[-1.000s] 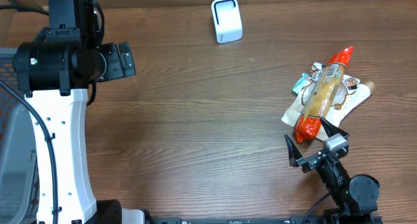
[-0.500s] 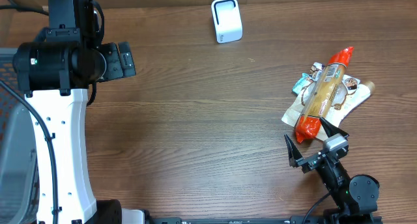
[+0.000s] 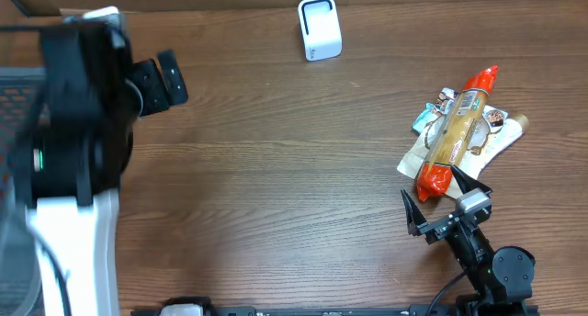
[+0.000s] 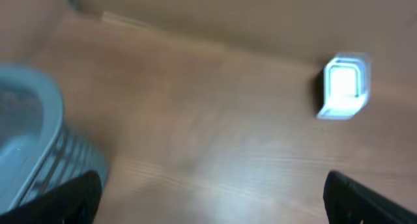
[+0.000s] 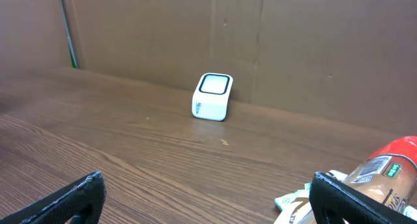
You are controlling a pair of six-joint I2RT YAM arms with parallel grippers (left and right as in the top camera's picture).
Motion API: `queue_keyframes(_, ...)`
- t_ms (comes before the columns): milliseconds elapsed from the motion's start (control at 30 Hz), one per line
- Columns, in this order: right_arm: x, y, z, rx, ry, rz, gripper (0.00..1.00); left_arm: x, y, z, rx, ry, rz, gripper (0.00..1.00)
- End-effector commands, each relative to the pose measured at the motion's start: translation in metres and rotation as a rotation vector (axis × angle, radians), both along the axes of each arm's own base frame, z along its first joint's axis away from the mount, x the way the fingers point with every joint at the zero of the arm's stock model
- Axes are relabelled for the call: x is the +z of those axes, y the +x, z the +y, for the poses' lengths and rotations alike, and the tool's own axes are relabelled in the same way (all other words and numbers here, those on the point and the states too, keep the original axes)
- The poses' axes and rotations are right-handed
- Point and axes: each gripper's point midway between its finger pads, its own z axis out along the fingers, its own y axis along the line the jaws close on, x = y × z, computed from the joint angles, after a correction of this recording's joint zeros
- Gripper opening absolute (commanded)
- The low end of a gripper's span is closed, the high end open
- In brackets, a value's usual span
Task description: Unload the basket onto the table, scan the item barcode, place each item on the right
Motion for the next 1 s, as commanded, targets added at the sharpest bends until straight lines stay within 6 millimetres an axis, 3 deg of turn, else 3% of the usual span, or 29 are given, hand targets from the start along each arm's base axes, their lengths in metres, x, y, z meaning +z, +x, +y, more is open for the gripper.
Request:
queue_keyframes(0,0.0,-0.001,0.001,0.007,0.003,-0.008,1.0,-0.012,-0.016,-0.015,-0.069,-0.051,-0.165,1.0)
queue_keyframes(267,0.0,-0.001,0.001,0.007,0.003,-0.008,1.0,-0.078,-0.06,-0.014,-0.068,-0.031,-0.429,1.0)
queue_keyframes(533,0.0,-0.001,0.001,0.007,0.003,-0.008,1.0,-0.145,-0.084,-0.015,-0.096,0.046,-0.612,1.0)
queue_keyframes(700,0.0,-0.001,0.001,0.007,0.003,-0.008,1.0,-0.178,-0.093,-0.016,-0.123,0.121,-0.648,1.0)
queue_keyframes(900,0.0,-0.001,0.001,0.007,0.003,-0.008,1.0,-0.222,-0.093,-0.016,-0.129,0.112,-0.561,1.0)
queue_keyframes(967,0.0,-0.001,0.001,0.007,0.003,-0.008,1.0,-0.224,-0.093,-0.019,-0.144,0.106,-0.553,1.0)
